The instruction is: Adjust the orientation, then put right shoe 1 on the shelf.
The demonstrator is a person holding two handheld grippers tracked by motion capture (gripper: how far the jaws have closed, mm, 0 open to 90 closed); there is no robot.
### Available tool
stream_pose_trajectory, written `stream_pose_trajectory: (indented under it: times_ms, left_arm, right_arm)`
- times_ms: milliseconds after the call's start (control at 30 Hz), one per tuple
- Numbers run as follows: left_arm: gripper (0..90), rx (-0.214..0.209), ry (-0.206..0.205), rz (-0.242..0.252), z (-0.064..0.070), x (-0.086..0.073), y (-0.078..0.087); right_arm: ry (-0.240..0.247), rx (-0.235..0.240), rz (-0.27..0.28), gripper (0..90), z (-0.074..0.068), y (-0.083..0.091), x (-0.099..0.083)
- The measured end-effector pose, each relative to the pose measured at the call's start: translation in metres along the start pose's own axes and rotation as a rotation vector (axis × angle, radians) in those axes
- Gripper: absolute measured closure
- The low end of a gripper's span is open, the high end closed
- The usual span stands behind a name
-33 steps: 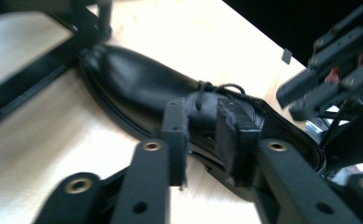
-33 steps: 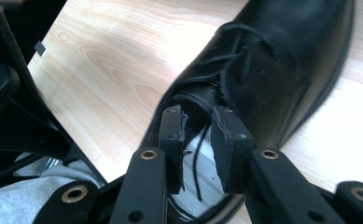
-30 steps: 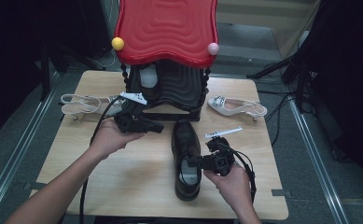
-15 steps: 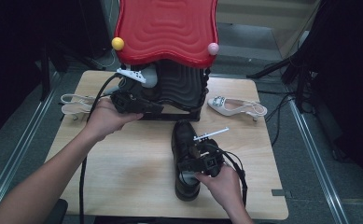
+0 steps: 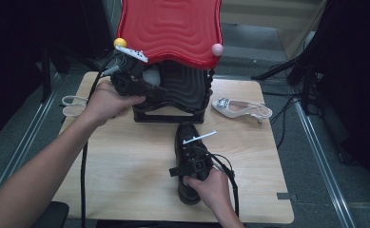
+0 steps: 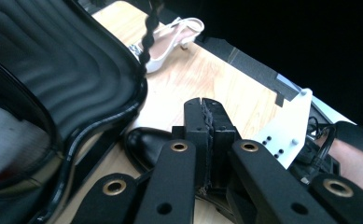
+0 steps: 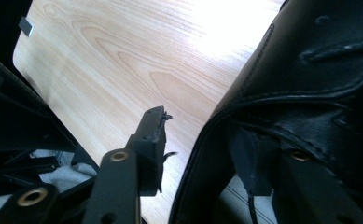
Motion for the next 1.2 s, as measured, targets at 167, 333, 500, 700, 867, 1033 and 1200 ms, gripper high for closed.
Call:
stream_pose_trajectory:
  times_ms: [167, 333, 500, 700, 867, 1033, 1200]
  left_arm:
    - [90.0, 0.012, 0.001, 0.027, -0.005, 0.017, 0.011]
    - [90.0, 0.036, -0.004, 0.036, -0.007, 0.034, 0.021]
    - [90.0, 0.066, -0.019, 0.053, -0.011, 0.053, 0.03]
    - [90.0, 0.09, 0.011, 0.076, -0.023, 0.074, 0.035]
    - [90.0, 0.126, 0.021, 0.086, -0.035, 0.083, 0.032]
    - [90.0, 0.163, 0.043, 0.085, -0.046, 0.087, 0.028]
    - [90.0, 0.172, 0.045, 0.078, -0.05, 0.087, 0.026]
  right_arm:
    - [-0.011, -0.012, 0.016, 59.8, 0.0, -0.001, 0.0]
    - [-0.017, -0.045, -0.031, 59.6, 0.003, -0.007, -0.005]
    - [-0.008, -0.07, -0.031, 61.3, 0.005, -0.012, -0.006]
    - [-0.028, -0.057, -0.031, 65.4, 0.007, -0.013, -0.006]
    - [-0.02, -0.032, -0.037, 71.1, 0.01, -0.011, -0.006]
    - [-0.034, 0.004, -0.049, 77.0, 0.013, -0.008, -0.007]
    - [-0.014, 0.023, -0.038, 82.7, 0.016, 0.001, -0.009]
Point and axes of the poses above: each handheld gripper's, and its own axes: y roughly backward along the jaws, x roughly out of its top, z roughly to its right, the point moved 9 cm from there along -y, roughly forward along the jaws, and after that the axes turned 4 degrees about -z, right-handed, at the moved point
